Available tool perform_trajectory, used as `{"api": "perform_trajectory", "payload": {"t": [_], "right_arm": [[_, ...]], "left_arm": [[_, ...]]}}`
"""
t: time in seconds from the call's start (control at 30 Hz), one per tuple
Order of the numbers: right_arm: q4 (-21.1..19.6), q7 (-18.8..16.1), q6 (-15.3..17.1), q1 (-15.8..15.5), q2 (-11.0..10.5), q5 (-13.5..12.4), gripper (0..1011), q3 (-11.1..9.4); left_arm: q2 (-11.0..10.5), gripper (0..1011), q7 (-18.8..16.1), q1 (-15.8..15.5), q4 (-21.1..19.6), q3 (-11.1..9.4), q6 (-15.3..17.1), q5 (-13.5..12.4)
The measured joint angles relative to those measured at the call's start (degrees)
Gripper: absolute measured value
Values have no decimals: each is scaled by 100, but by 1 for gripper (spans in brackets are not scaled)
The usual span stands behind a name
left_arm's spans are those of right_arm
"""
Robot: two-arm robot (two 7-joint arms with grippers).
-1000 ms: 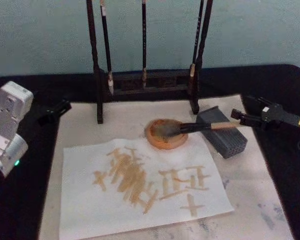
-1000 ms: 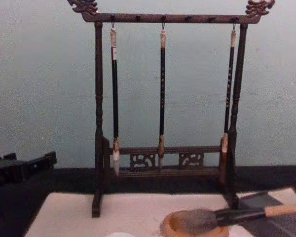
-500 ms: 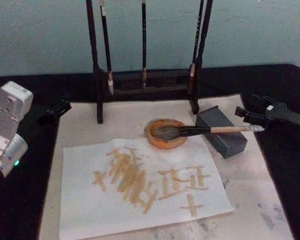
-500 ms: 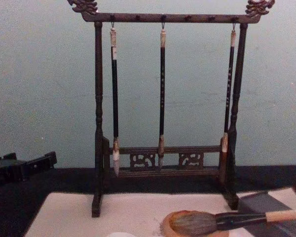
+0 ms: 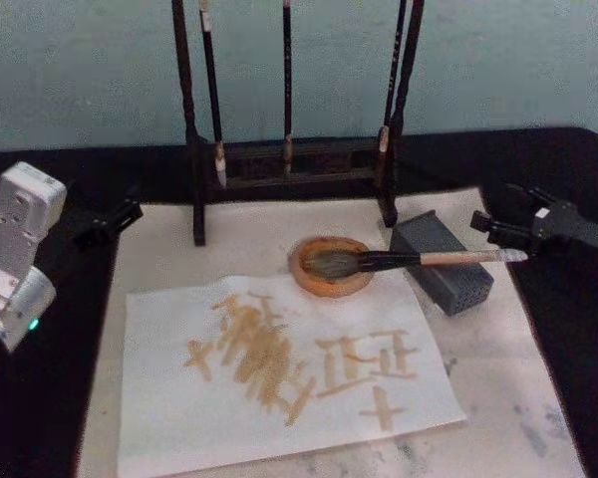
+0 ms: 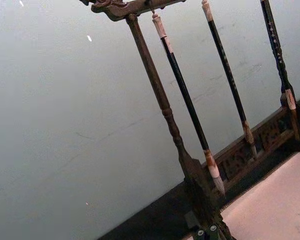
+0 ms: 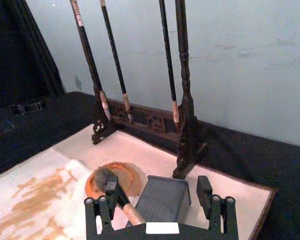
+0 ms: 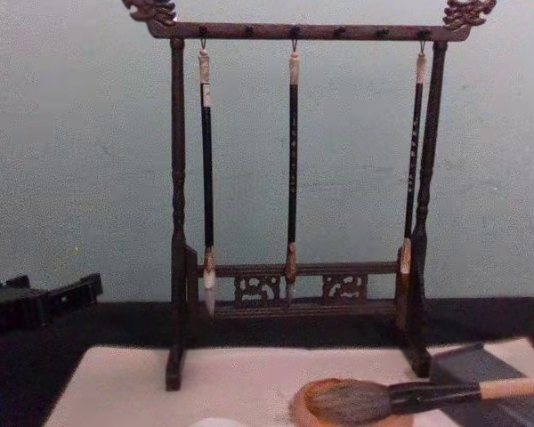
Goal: Pick up the brush from the inkstone, write on the paper, then place the brush back to its original position.
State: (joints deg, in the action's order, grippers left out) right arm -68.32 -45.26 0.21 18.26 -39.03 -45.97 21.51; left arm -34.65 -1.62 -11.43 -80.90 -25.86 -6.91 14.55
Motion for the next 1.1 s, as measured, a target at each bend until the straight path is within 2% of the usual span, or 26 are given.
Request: {"api": "perform_trajectory", "payload": {"t": [0.27, 0.7, 0.87, 1.1], "right_arm": [[-638, 318, -221, -302, -235, 277, 1008, -152], [-1477, 509, -503, -641, -466, 781, 1008, -307], [-1857, 537, -567, -804, -519, 970, 1008, -306], [-2409, 569, -685, -1043, -552, 1314, 1008, -199]], "left_arm": [[0, 1002, 0, 0, 0, 0, 0, 0], [0, 1002, 0, 0, 0, 0, 0, 0], [0, 1002, 0, 0, 0, 0, 0, 0], [0, 1002, 0, 0, 0, 0, 0, 0]]}}
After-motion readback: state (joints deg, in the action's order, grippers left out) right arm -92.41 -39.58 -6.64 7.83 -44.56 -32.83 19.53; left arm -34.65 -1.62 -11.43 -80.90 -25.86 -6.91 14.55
